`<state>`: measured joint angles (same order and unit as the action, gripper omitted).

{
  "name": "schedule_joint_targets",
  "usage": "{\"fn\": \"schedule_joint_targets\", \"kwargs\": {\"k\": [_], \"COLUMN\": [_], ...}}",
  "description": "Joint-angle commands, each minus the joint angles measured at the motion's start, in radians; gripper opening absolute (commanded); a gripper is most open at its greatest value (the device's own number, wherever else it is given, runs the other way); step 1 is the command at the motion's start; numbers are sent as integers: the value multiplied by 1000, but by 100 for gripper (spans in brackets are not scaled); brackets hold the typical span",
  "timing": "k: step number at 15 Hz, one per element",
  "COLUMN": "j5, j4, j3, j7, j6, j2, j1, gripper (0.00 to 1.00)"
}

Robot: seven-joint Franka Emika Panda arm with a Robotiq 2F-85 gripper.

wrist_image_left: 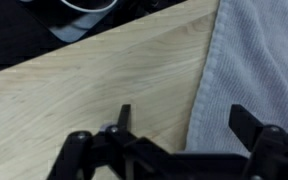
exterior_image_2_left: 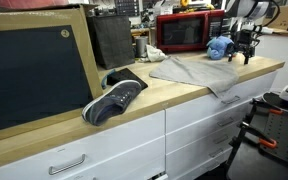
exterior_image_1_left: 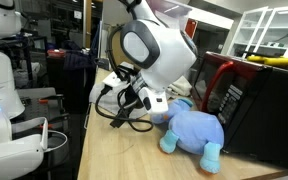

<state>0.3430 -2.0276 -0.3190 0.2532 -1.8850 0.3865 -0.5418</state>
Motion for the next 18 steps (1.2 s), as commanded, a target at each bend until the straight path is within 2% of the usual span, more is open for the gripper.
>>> {"fn": "schedule_joint_targets", "kwargs": {"k": [1,6,12,18], "j5": [89,175,178,166], "j4": [-2,-20,-12,-6], "j3": [26,48,50,42], "j7": [28,102,213,225], "j6": [26,-24,-102,-117], "j2": [-30,-33,-17,-5], "j1": [-4,1,-12,-26], "gripper": [100,100,100,100]}}
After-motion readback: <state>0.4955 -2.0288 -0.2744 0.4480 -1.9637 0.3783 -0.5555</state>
